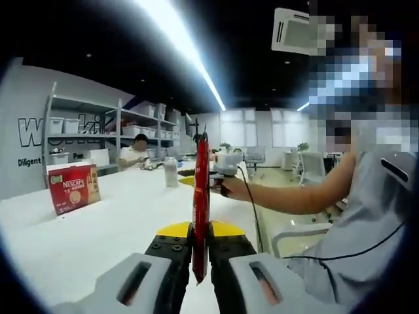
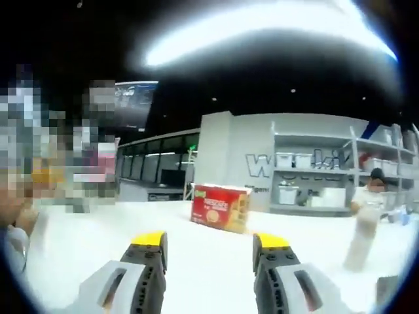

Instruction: Tear open the coffee pouch, take out the coffee, and pour the coffee from the pouch into the cup

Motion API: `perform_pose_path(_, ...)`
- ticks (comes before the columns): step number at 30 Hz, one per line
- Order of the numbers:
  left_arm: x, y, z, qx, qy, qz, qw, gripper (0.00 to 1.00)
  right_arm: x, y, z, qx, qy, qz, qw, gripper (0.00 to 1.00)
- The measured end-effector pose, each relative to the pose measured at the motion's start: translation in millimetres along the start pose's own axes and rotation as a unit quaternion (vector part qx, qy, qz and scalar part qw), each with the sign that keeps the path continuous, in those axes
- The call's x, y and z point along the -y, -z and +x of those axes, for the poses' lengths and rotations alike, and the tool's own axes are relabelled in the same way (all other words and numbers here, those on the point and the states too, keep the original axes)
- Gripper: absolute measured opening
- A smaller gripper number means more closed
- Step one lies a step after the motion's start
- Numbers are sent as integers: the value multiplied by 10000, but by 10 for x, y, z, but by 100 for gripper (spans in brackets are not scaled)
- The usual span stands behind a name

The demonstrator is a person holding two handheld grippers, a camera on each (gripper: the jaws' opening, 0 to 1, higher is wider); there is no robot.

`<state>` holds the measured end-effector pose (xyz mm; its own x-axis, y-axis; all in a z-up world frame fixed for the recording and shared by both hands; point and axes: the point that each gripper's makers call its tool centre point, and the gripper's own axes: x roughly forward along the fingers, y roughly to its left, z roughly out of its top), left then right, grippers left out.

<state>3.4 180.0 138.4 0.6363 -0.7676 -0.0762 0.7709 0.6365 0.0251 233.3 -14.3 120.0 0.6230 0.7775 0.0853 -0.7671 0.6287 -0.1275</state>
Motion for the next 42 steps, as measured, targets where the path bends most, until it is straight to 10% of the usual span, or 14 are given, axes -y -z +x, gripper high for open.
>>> perform_pose_path(42, -57, -78, -79, 135, -114, -28, 9998, 12, 2178, 342, -118, -518, 1652, 112, 9848, 56)
